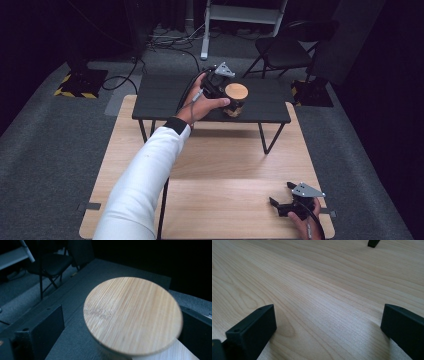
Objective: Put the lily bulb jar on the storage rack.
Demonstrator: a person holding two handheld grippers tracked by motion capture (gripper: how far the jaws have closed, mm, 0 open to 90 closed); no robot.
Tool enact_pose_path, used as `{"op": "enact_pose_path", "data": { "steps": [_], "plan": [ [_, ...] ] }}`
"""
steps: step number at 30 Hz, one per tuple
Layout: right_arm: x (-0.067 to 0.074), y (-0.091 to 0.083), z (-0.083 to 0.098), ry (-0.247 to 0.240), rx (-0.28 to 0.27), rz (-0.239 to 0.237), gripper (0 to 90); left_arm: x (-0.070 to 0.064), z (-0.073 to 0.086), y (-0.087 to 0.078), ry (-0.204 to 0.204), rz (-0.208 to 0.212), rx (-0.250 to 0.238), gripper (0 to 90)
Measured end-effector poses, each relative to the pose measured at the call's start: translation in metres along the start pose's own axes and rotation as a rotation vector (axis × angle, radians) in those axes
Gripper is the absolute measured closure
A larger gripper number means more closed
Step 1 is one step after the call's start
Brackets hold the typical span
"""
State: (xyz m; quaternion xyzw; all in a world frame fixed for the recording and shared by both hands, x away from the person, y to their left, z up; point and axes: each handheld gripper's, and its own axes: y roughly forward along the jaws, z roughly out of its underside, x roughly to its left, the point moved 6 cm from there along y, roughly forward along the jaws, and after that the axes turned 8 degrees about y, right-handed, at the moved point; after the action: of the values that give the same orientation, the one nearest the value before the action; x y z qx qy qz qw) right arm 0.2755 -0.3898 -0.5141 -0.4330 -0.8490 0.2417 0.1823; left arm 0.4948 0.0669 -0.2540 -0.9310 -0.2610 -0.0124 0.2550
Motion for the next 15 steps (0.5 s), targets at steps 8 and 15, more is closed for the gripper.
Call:
{"op": "enact_pose_path", "data": {
  "steps": [8,15],
  "plan": [
    [0.0,0.0,0.0,0.001,0.0,-0.001,0.0,-0.005,0.013,-0.043,0.032,-0.034,-0.072,0.5],
    [0.0,0.0,0.0,0.001,0.0,-0.001,0.0,-0.032,0.044,-0.08,0.049,-0.103,-0.106,0.4]
  ]
}}
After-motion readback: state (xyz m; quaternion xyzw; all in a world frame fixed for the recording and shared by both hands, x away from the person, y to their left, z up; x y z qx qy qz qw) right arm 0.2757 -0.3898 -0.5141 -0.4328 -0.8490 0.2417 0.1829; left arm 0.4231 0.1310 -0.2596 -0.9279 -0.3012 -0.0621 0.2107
